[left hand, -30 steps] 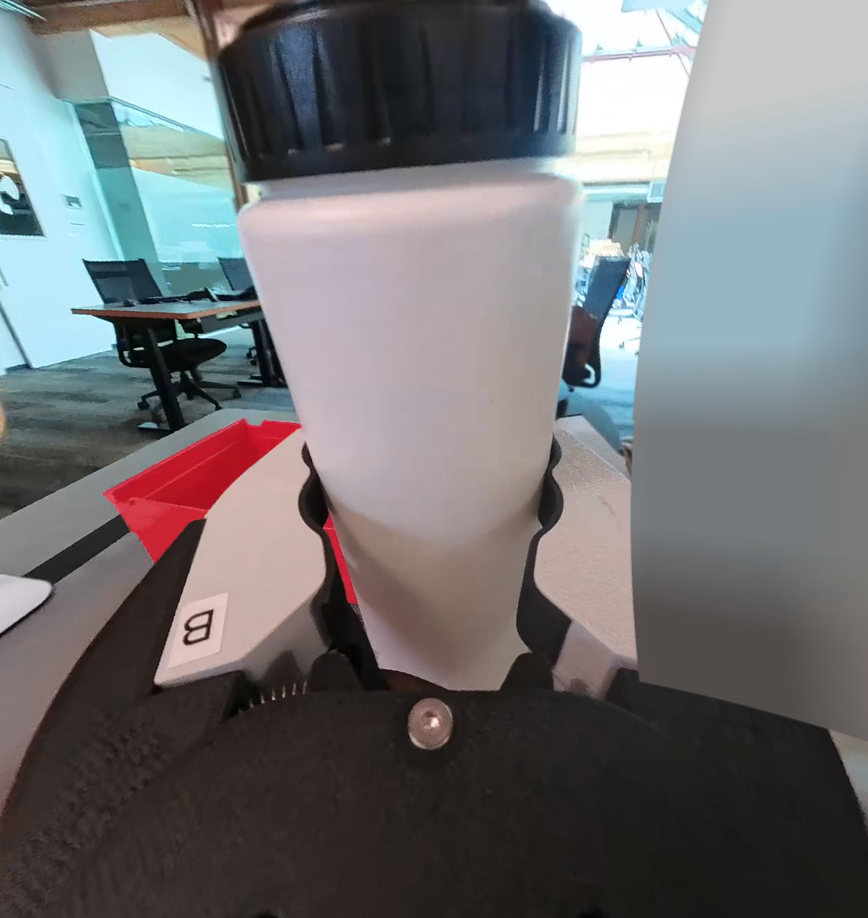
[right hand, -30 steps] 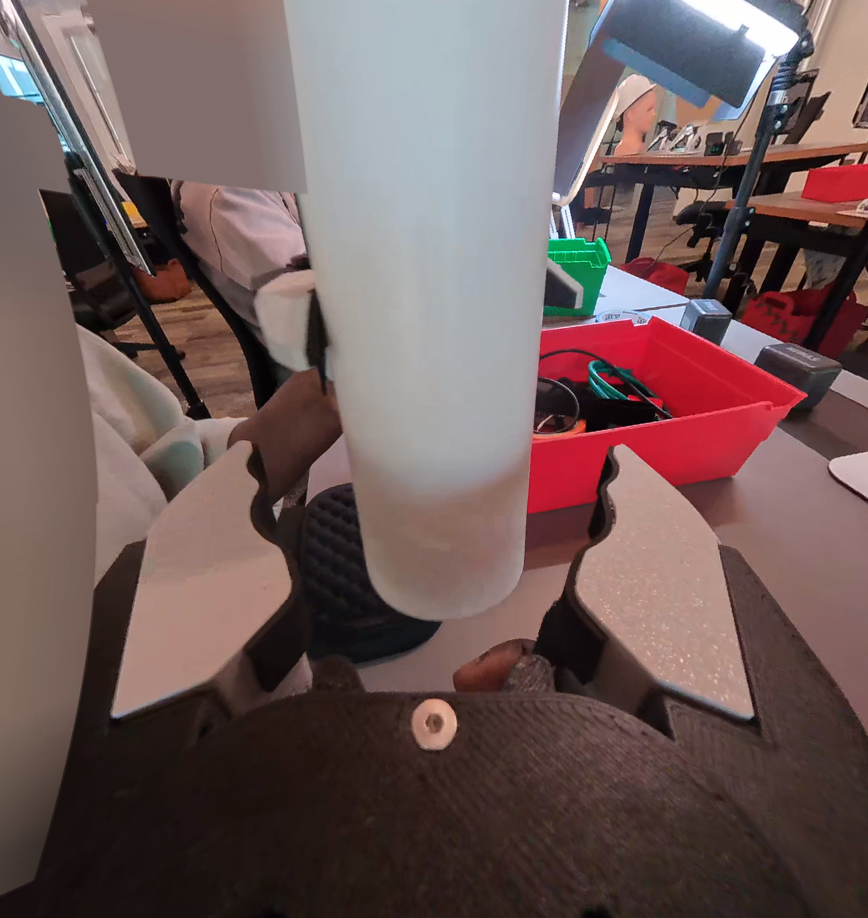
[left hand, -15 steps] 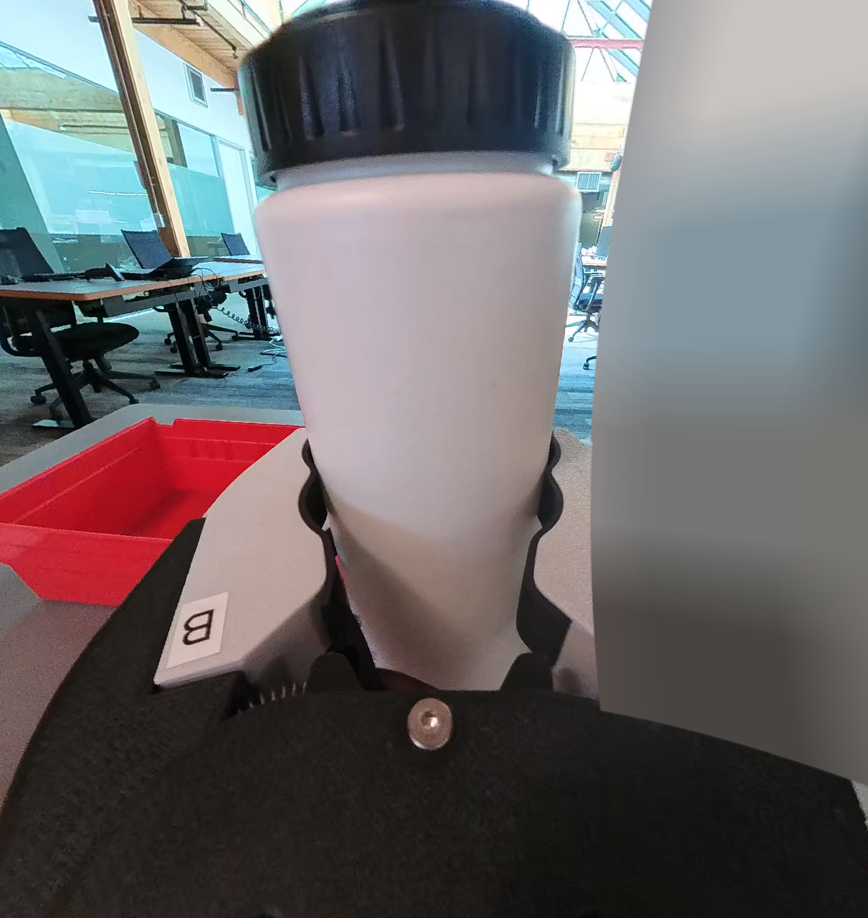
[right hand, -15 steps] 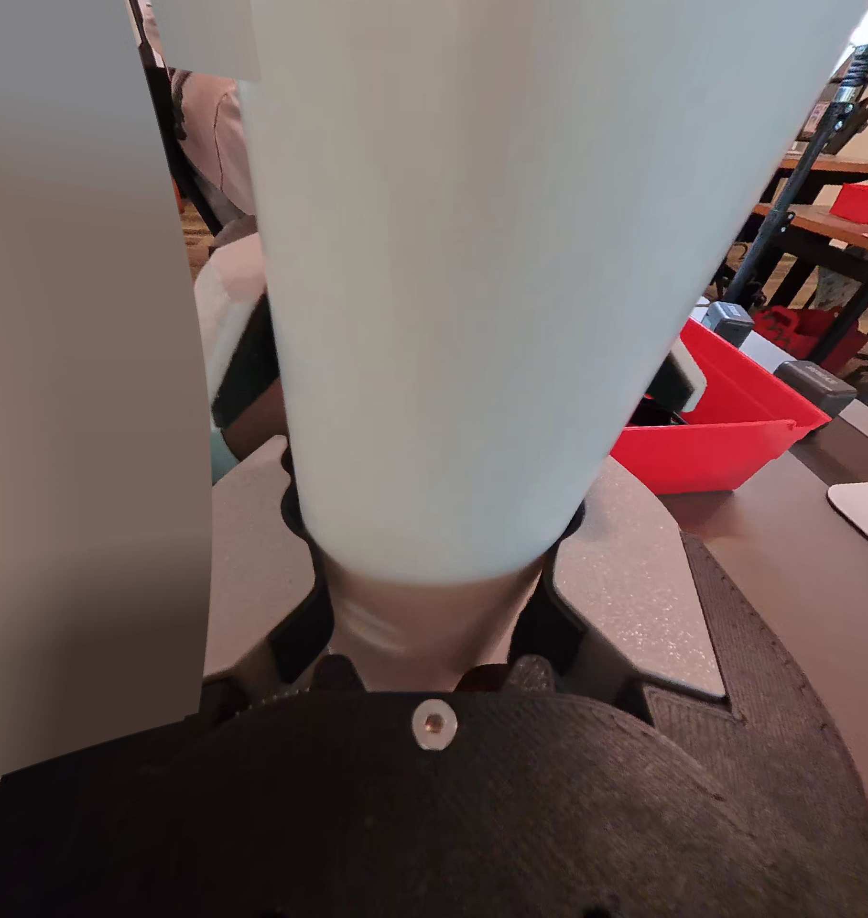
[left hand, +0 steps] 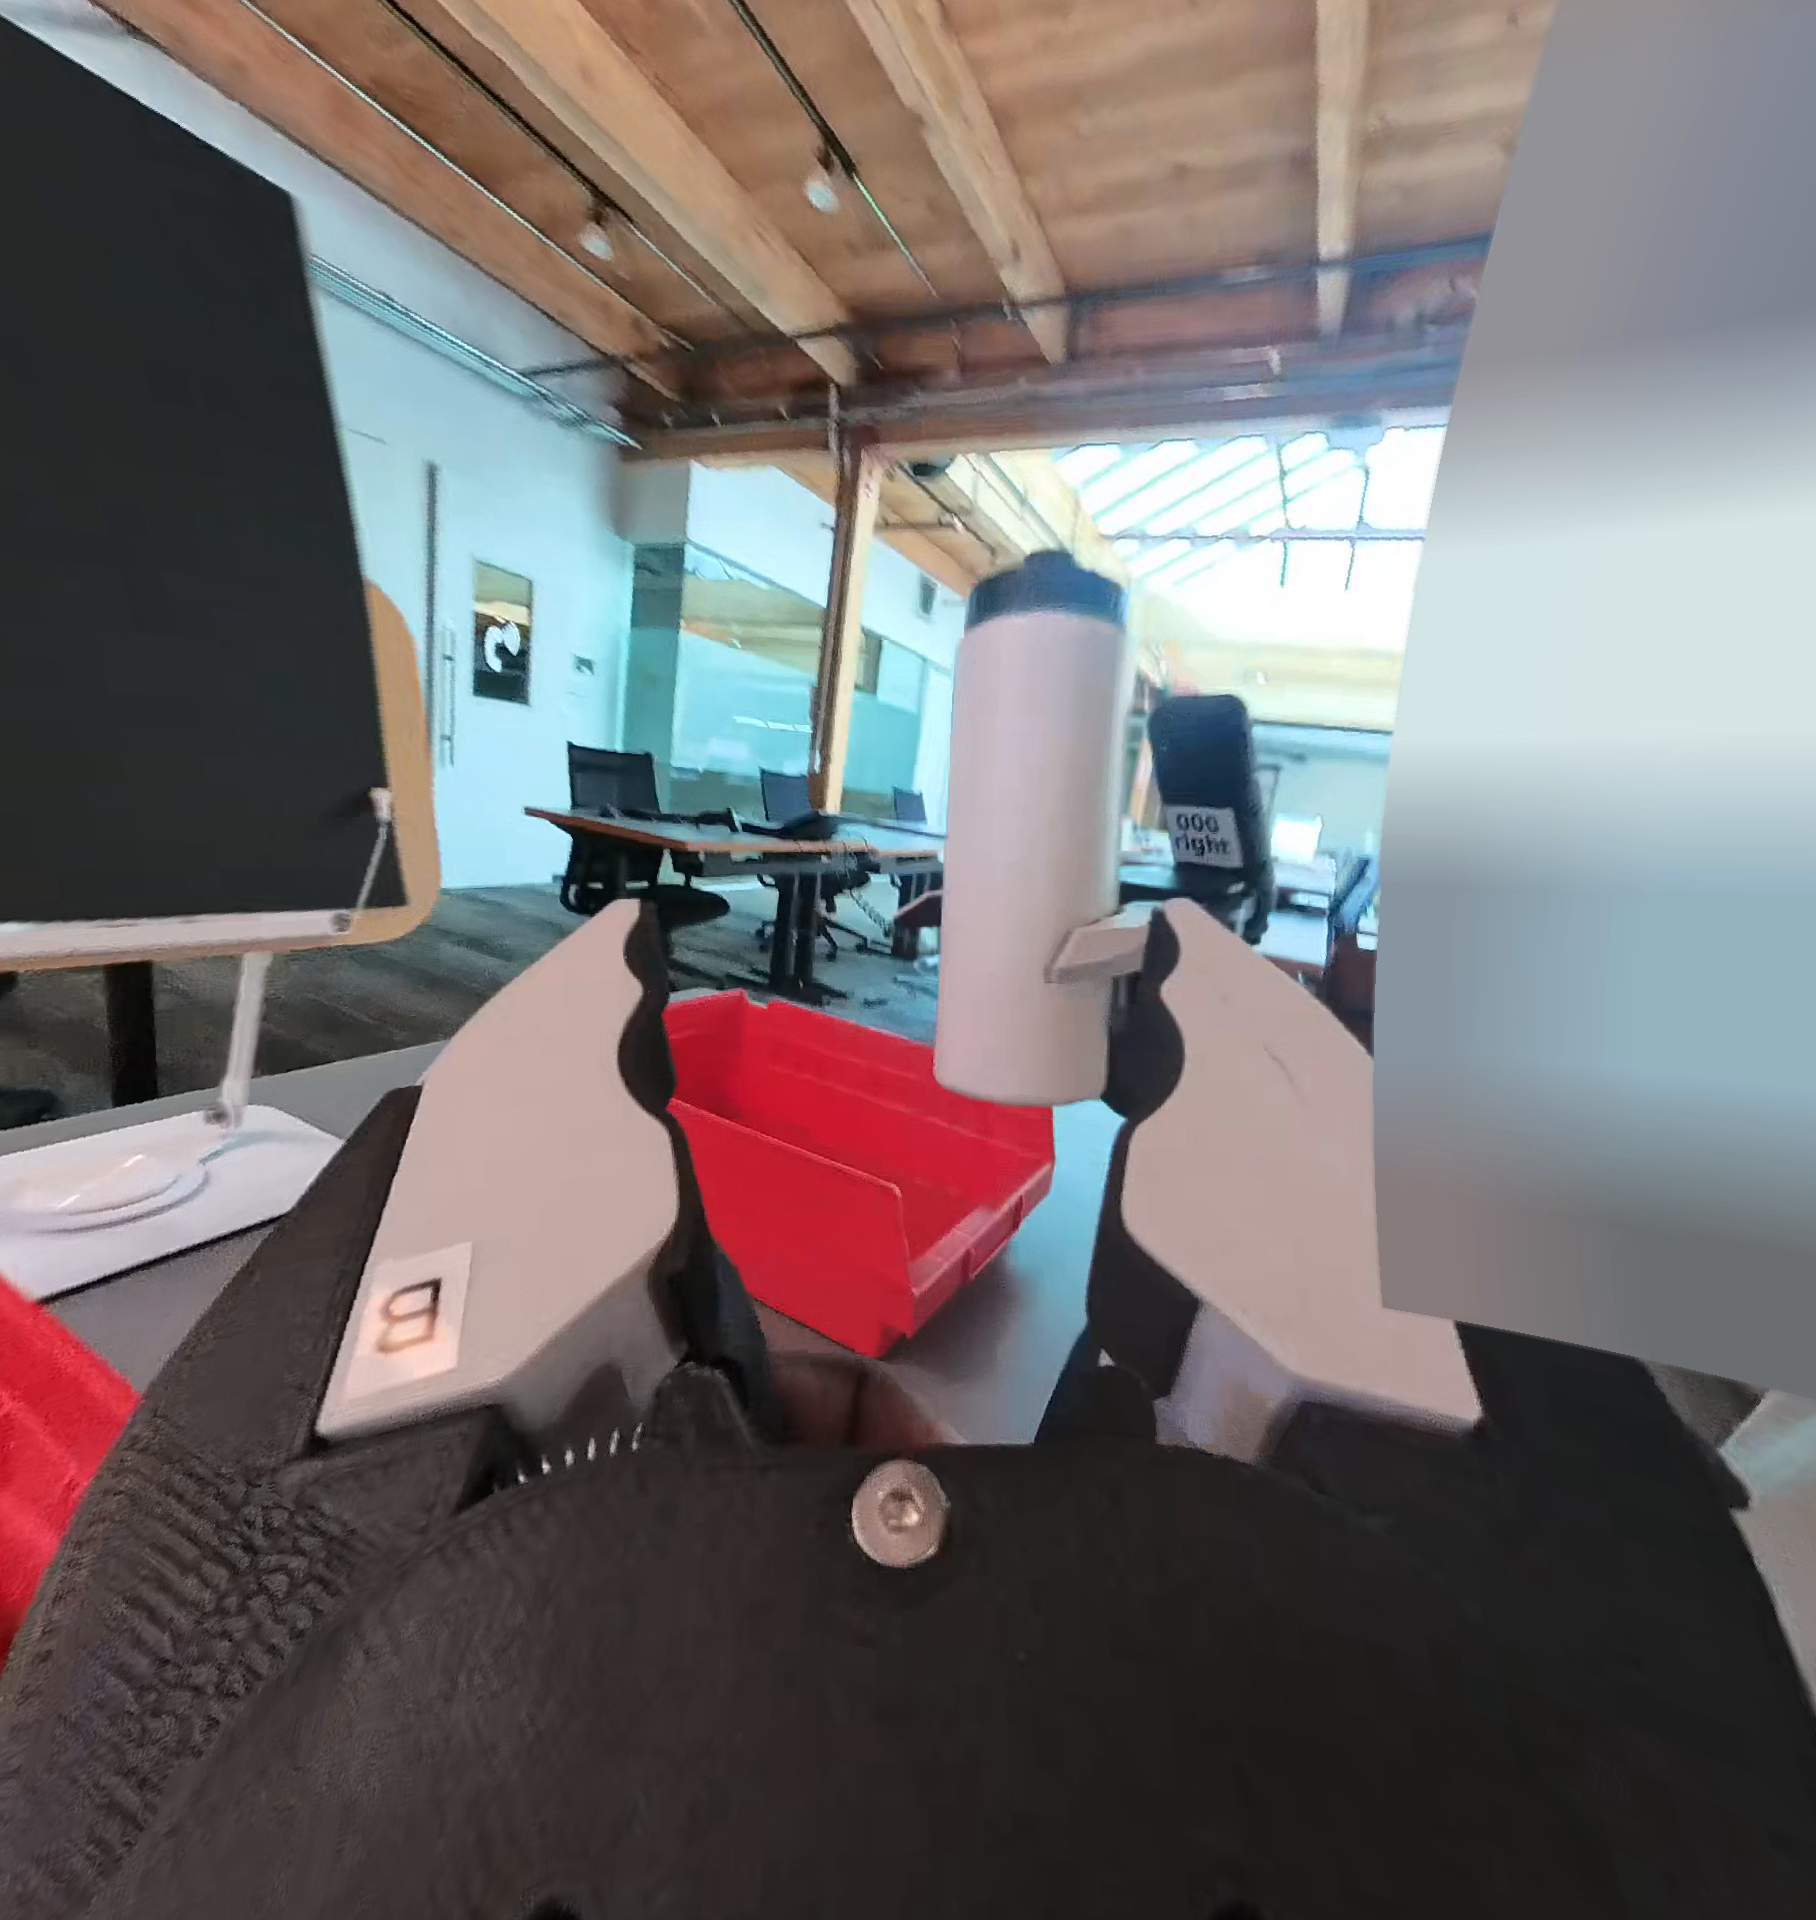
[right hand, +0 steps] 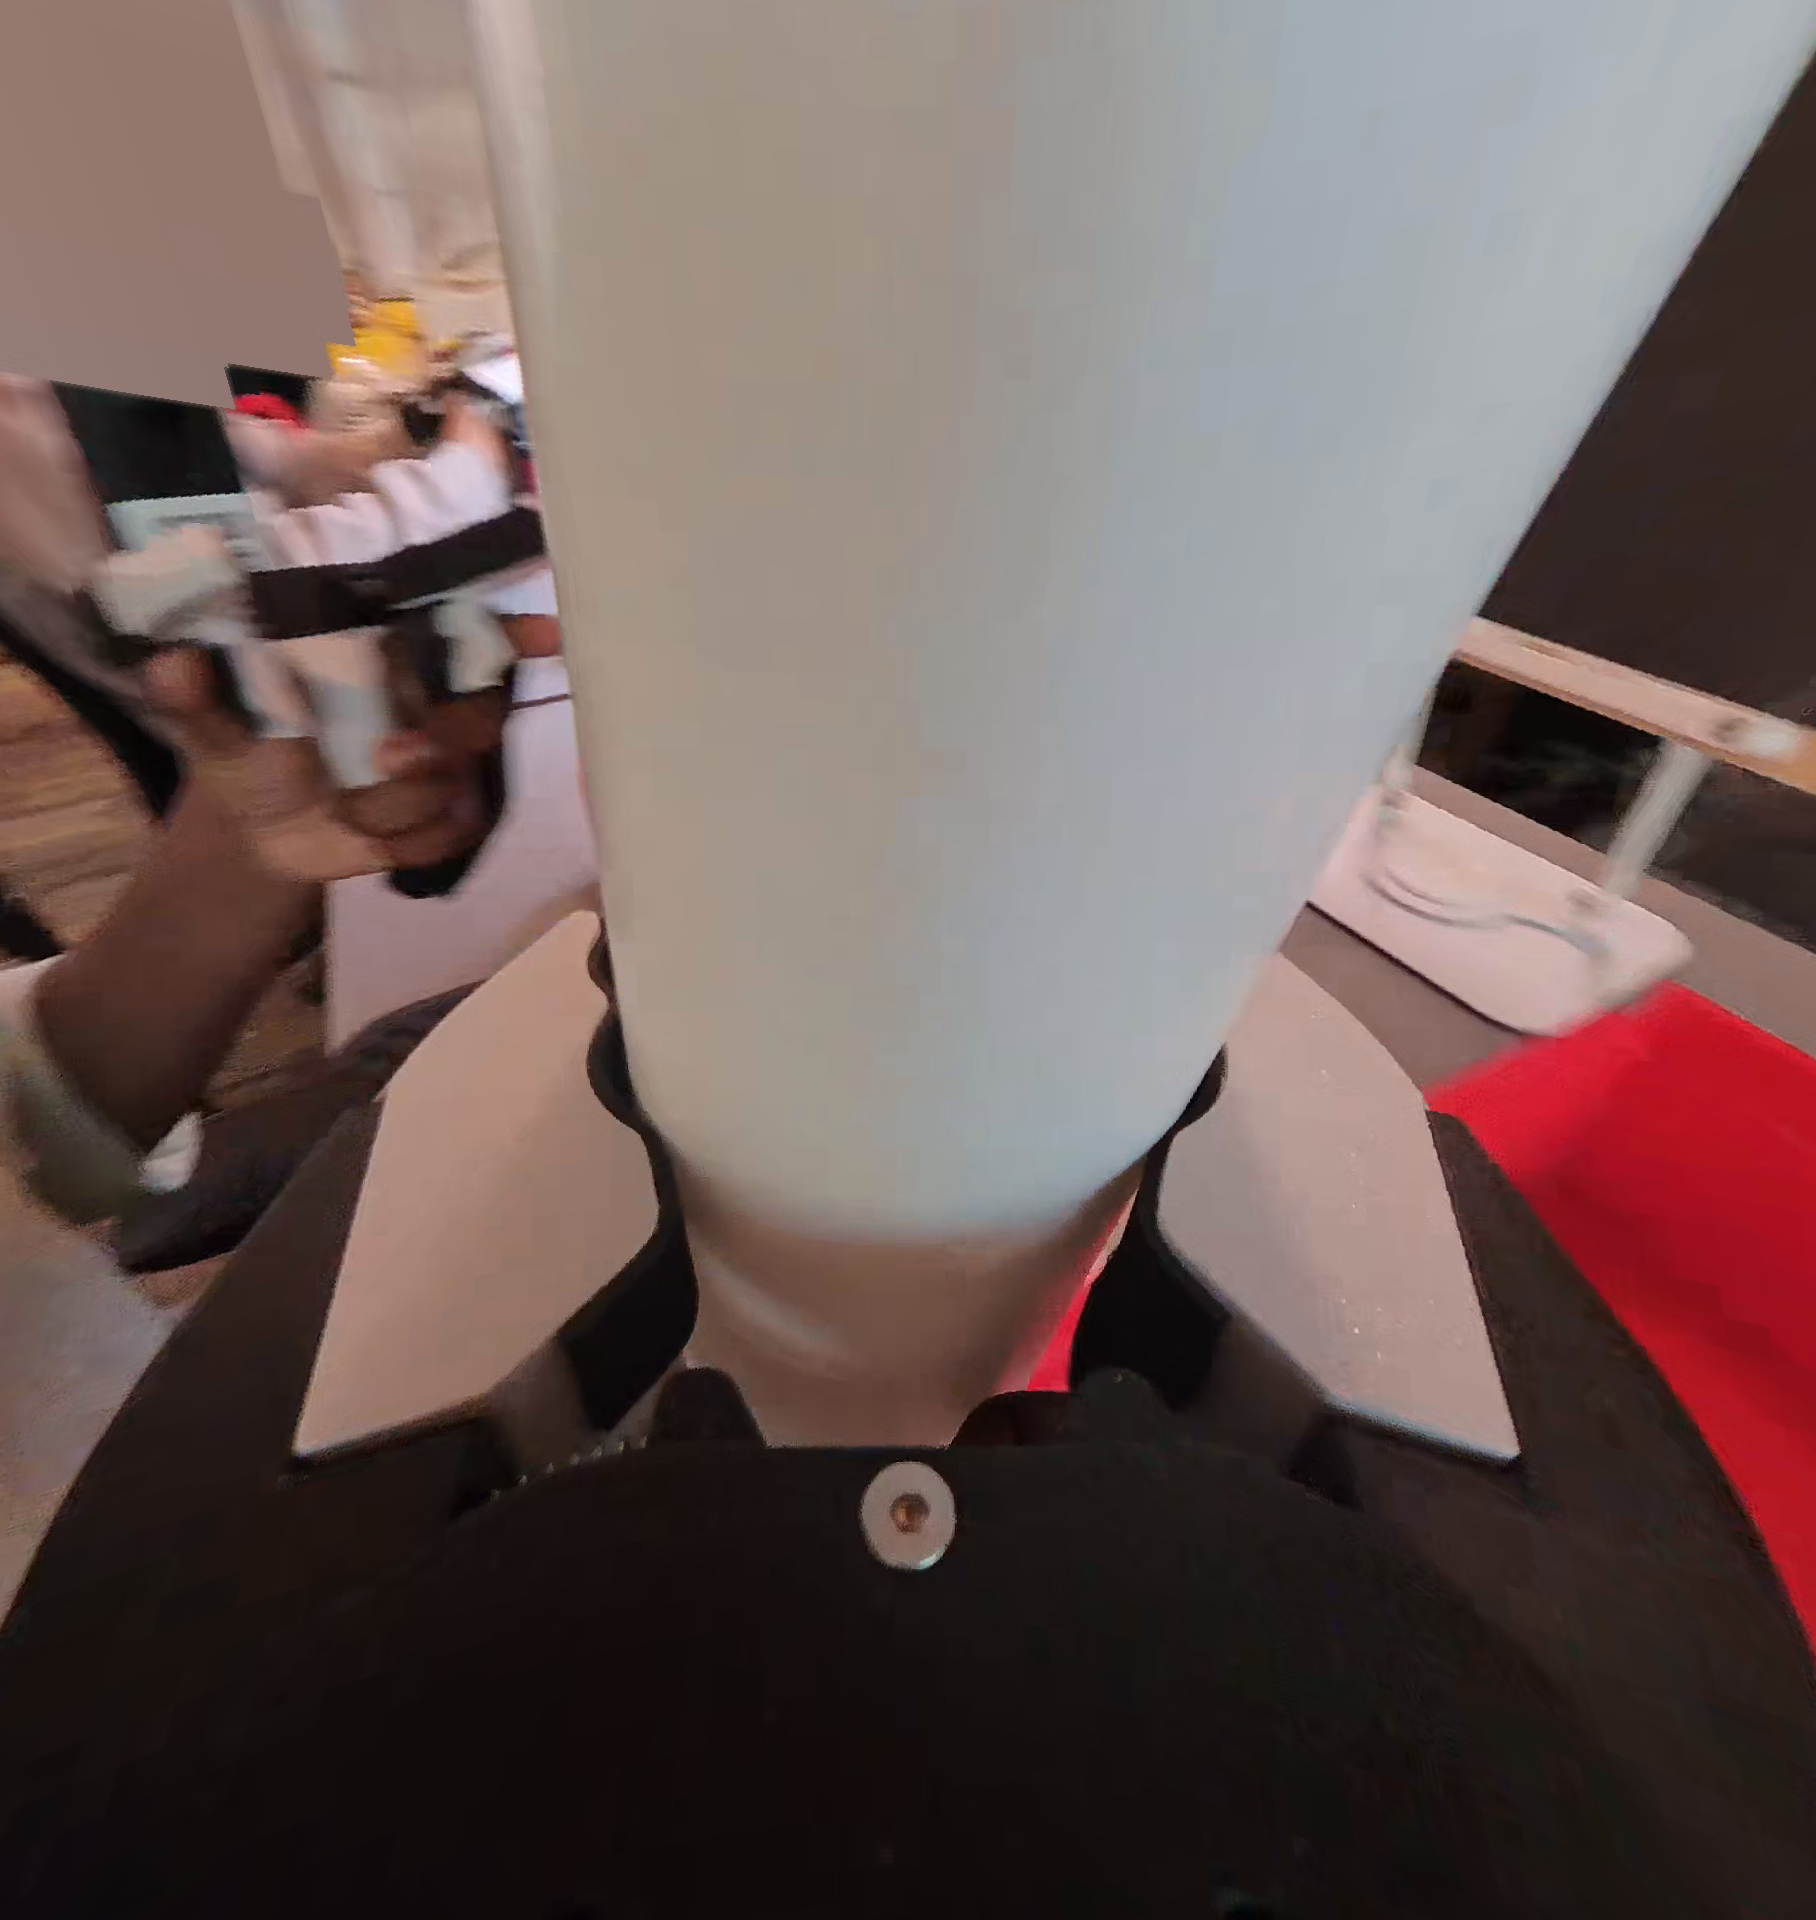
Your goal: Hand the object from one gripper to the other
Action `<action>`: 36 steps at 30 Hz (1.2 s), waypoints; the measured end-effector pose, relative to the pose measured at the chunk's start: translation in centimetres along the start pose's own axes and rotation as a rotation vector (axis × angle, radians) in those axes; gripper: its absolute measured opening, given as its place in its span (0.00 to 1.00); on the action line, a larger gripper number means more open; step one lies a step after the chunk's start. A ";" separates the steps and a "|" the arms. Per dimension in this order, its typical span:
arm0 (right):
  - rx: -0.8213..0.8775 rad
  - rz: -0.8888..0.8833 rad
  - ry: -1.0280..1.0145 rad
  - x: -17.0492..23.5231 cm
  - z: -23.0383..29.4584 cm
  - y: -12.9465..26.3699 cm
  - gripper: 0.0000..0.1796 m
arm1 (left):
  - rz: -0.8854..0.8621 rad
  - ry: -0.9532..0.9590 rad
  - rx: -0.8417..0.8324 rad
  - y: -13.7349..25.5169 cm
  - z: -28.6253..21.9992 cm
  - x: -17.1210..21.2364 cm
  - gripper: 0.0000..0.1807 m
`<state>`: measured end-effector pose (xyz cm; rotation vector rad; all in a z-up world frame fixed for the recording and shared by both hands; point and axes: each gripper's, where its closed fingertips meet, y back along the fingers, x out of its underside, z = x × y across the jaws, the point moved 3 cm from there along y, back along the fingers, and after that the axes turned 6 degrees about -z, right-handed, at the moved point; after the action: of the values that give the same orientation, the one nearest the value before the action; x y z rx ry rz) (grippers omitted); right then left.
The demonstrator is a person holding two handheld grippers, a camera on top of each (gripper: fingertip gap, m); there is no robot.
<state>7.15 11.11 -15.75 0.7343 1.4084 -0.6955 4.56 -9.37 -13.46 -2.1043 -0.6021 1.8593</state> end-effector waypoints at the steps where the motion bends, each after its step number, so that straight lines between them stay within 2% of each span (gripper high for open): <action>1: 0.065 0.017 -0.015 0.1 -1.8 0.5 0.58 | -0.024 0.011 -0.023 0.7 0.3 -0.3 0.47; 6: 0.323 0.187 -0.126 3.7 -9.2 2.1 0.58 | -0.110 0.018 -0.109 3.7 1.0 -1.3 0.42; 12: 0.394 0.378 -0.345 10.6 -12.8 1.2 0.58 | -0.145 0.029 -0.156 5.7 1.4 -1.8 0.42; 19: 0.403 0.619 -0.552 16.4 -15.1 0.1 0.58 | -0.142 0.023 -0.174 6.9 1.4 -1.9 0.42; 28: 0.373 0.890 -0.728 18.2 -16.1 0.0 0.58 | -0.128 0.016 -0.172 7.7 1.2 -2.0 0.41; 36: 0.461 1.163 -0.713 19.0 -16.7 -0.1 0.58 | -0.134 0.024 -0.168 7.9 1.0 -2.0 0.41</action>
<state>-2.08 24.43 -35.14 1.3149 0.0382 -0.2617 4.38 -17.29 -15.50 -2.1265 -0.8986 1.7635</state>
